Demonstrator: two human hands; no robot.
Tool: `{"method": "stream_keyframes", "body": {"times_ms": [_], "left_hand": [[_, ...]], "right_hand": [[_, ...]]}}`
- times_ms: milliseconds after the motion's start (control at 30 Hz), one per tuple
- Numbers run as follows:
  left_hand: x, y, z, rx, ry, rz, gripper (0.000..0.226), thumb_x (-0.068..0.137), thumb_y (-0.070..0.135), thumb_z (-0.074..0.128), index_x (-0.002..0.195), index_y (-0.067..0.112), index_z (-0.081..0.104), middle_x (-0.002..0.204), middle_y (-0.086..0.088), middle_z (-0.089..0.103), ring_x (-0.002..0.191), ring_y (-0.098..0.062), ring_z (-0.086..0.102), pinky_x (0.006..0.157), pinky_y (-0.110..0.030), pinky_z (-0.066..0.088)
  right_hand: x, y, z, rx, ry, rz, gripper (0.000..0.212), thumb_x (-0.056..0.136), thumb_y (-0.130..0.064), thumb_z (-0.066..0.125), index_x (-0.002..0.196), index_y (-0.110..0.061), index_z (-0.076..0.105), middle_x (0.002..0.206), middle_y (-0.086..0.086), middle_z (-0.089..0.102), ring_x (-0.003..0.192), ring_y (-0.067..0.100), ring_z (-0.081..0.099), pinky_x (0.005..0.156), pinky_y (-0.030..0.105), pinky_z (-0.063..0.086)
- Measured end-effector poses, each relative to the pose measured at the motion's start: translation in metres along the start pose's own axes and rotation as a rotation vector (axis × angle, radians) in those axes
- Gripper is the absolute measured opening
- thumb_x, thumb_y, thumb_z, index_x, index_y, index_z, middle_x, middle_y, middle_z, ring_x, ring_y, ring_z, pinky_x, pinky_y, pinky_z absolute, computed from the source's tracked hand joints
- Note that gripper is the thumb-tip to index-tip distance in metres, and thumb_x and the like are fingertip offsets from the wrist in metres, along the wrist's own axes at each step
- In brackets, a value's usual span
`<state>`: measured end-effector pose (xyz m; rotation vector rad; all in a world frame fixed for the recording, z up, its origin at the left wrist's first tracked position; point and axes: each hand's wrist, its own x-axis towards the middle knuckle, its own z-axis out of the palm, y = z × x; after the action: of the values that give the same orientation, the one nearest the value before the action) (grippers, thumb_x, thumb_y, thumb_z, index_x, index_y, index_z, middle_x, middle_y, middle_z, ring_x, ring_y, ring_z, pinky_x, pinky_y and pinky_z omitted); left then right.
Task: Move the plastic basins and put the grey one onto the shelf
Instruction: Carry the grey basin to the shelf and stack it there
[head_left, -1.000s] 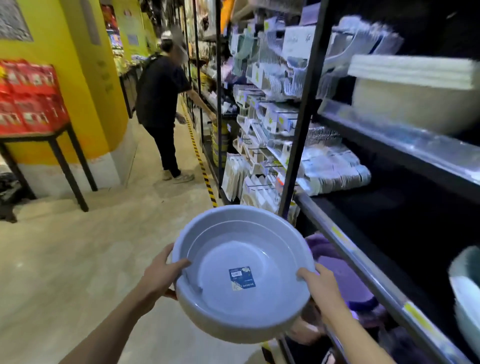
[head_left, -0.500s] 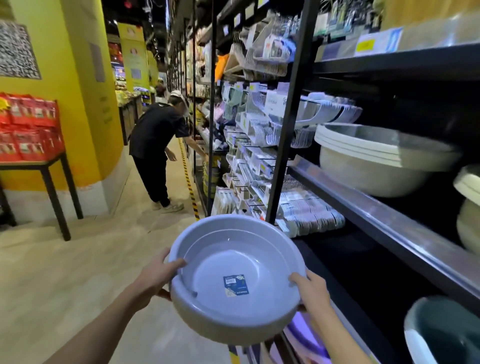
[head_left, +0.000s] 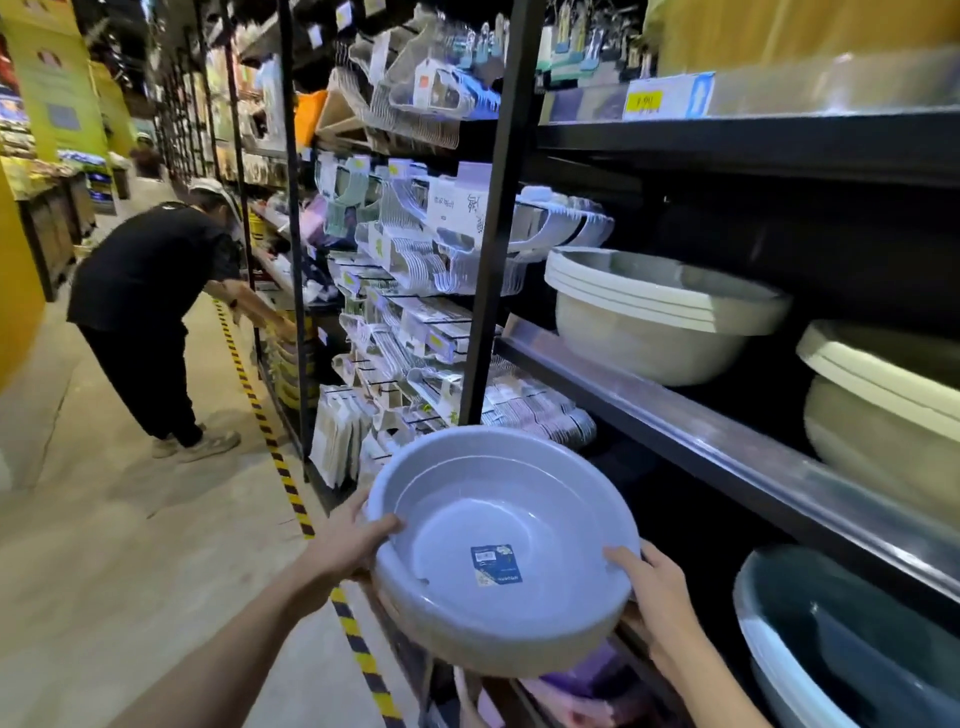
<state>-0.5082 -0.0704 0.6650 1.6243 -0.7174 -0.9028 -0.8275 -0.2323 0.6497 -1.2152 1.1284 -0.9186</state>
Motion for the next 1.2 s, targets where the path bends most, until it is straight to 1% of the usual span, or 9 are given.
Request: {"method": "stream_keyframes", "body": {"times_ms": [167, 233, 333, 433, 600, 767, 867, 1067, 1200], "left_hand": [[0.044, 0.012, 0.018, -0.069, -0.137, 0.032, 0.055, 0.072, 0.025, 0.076, 0.12, 0.041, 0.055, 0.083, -0.003, 0.079, 0.074, -0.03, 0.075, 0.056, -0.039, 0.062], [0.058, 0.013, 0.024, -0.097, -0.223, 0.06, 0.053, 0.071, 0.021, 0.077, 0.116, 0.04, 0.057, 0.081, 0.003, 0.079, 0.067, -0.022, 0.076, 0.046, -0.03, 0.057], [0.076, 0.017, 0.037, -0.113, -0.322, 0.112, 0.05, 0.076, 0.01, 0.077, 0.118, 0.033, 0.061, 0.089, 0.002, 0.079, 0.069, -0.014, 0.076, 0.047, -0.023, 0.055], [0.094, 0.021, 0.055, -0.108, -0.434, 0.131, 0.053, 0.073, 0.014, 0.077, 0.122, 0.03, 0.063, 0.101, -0.005, 0.078, 0.078, -0.022, 0.077, 0.053, -0.027, 0.057], [0.133, 0.025, 0.089, -0.105, -0.512, 0.114, 0.052, 0.064, 0.021, 0.08, 0.112, 0.036, 0.067, 0.093, -0.001, 0.078, 0.078, -0.025, 0.076, 0.058, -0.038, 0.061], [0.18, 0.037, 0.124, -0.087, -0.542, 0.083, 0.054, 0.062, 0.025, 0.077, 0.113, 0.038, 0.065, 0.084, -0.004, 0.079, 0.069, -0.028, 0.076, 0.052, -0.036, 0.058], [0.206, 0.044, 0.14, -0.064, -0.535, 0.085, 0.051, 0.064, 0.025, 0.077, 0.112, 0.034, 0.065, 0.082, -0.004, 0.079, 0.066, -0.023, 0.075, 0.048, -0.03, 0.056], [0.252, 0.054, 0.162, -0.012, -0.549, 0.06, 0.031, 0.082, 0.013, 0.072, 0.109, 0.023, 0.063, 0.084, -0.007, 0.073, 0.056, -0.013, 0.07, 0.043, -0.023, 0.051], [0.275, 0.059, 0.179, 0.044, -0.583, 0.018, 0.023, 0.082, 0.015, 0.075, 0.085, 0.015, 0.053, 0.057, 0.004, 0.058, 0.035, -0.003, 0.052, 0.031, -0.014, 0.037]], "right_hand": [[-0.031, -0.004, 0.001, 0.081, 0.162, -0.022, 0.033, 0.077, -0.011, 0.074, 0.11, -0.013, 0.07, 0.097, 0.008, 0.078, 0.084, 0.027, 0.076, 0.064, 0.033, 0.057], [-0.044, -0.006, 0.002, 0.092, 0.225, -0.04, 0.035, 0.078, -0.008, 0.074, 0.111, -0.015, 0.069, 0.099, 0.005, 0.078, 0.085, 0.023, 0.076, 0.064, 0.032, 0.057], [-0.058, -0.006, -0.001, 0.096, 0.296, -0.052, 0.039, 0.079, -0.007, 0.073, 0.116, -0.016, 0.068, 0.106, 0.005, 0.077, 0.094, 0.024, 0.074, 0.077, 0.04, 0.056], [-0.062, -0.004, -0.004, 0.085, 0.397, -0.049, 0.03, 0.08, -0.01, 0.073, 0.109, -0.017, 0.072, 0.101, 0.002, 0.078, 0.087, 0.02, 0.075, 0.074, 0.039, 0.055], [-0.05, 0.0, -0.017, 0.095, 0.534, -0.046, 0.027, 0.079, -0.01, 0.071, 0.105, -0.018, 0.073, 0.101, 0.003, 0.078, 0.091, 0.022, 0.073, 0.074, 0.039, 0.056], [-0.014, -0.004, -0.025, 0.083, 0.594, -0.08, 0.021, 0.083, -0.005, 0.064, 0.103, -0.007, 0.071, 0.098, 0.007, 0.077, 0.089, 0.025, 0.071, 0.079, 0.041, 0.055], [0.011, -0.003, -0.03, 0.092, 0.629, -0.078, 0.013, 0.082, -0.008, 0.067, 0.086, 0.001, 0.06, 0.085, 0.016, 0.063, 0.079, 0.026, 0.058, 0.074, 0.042, 0.045], [0.056, 0.002, -0.027, 0.153, 0.73, 0.013, 0.065, 0.079, -0.029, 0.077, 0.124, 0.005, 0.046, 0.117, 0.018, 0.061, 0.11, 0.034, 0.061, 0.102, 0.054, 0.046], [0.072, 0.001, -0.024, 0.157, 0.791, 0.085, 0.056, 0.079, -0.027, 0.073, 0.117, 0.011, 0.056, 0.112, 0.023, 0.067, 0.106, 0.036, 0.064, 0.1, 0.053, 0.048]]}}
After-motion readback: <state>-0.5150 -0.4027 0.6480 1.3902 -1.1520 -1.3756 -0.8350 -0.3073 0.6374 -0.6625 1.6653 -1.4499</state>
